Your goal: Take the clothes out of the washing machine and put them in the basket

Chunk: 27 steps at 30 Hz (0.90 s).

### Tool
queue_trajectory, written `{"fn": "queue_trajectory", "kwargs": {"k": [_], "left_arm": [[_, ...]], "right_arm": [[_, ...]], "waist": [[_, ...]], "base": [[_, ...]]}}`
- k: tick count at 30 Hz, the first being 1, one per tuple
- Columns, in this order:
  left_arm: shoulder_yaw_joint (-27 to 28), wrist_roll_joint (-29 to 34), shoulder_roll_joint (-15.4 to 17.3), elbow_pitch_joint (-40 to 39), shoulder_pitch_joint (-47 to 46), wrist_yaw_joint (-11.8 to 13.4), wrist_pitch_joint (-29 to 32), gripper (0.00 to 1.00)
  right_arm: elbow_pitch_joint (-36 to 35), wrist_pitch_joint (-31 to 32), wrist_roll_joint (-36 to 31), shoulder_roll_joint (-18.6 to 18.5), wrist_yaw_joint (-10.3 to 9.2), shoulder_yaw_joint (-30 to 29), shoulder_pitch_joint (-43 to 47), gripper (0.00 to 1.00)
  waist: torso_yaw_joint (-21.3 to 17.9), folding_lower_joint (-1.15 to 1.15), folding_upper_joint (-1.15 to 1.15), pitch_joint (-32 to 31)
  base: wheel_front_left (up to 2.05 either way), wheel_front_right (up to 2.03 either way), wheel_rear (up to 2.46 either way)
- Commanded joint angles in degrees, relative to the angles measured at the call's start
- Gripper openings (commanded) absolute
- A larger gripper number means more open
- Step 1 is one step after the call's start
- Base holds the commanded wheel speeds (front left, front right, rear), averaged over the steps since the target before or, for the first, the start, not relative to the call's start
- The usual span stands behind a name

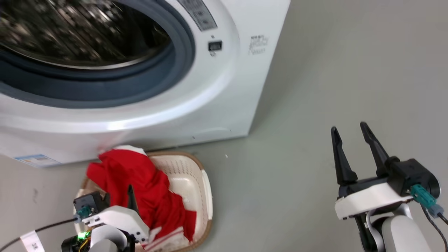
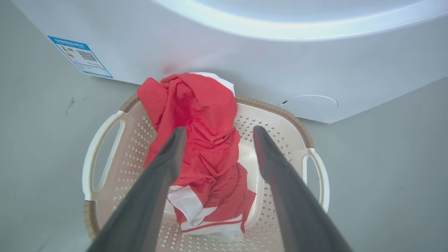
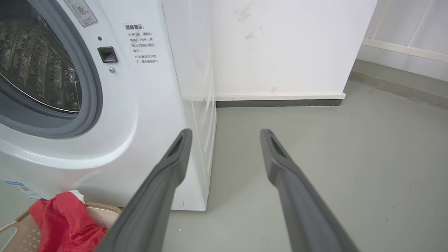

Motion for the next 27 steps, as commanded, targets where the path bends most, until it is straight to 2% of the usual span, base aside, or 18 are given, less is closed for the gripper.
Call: {"fn": "queue_trajectory", "kwargs": {"k": [1,10,17,21,27], "left_arm": [[0.29,0.93,-0.53,-1.46,1.51,-0.17,-0.12,1.00],[1.93,6.17,-2.06,-16.33,5.28,-1.32,-0.13,1.00],[0.47,8.85,-2.71,-26.83,7.34,-2.24,-0.12,1.00],[-0.92,10.71,-2.79,-31.21,8.98,-1.91,-0.12,1.00],[-2.81,14.67,-0.98,-36.46,11.92,-0.69,0.09,1.00]], "right_arm": [[-0.40,0.37,-0.12,-0.03,-0.04,-0.24,1.24,1.00],[-3.11,2.64,-0.83,-0.03,-0.04,-1.17,5.33,1.00],[-4.40,3.60,-1.23,-0.02,-0.04,-1.65,7.34,1.00],[-5.05,4.34,-1.65,-0.03,-0.04,-2.20,8.73,1.00],[-5.94,5.02,-2.15,-0.03,-0.04,-3.32,10.66,1.00]], "waist": [[3.03,0.01,0.00,-5.46],[5.13,0.01,0.00,-10.93],[6.63,0.01,0.00,-14.10],[7.14,0.01,0.00,-16.24],[7.70,0.01,0.00,-18.26]], "base": [[0.00,0.00,0.00],[0.00,0.00,0.00],[0.00,0.00,0.00],[0.00,0.00,0.00],[0.00,0.00,0.00]]}}
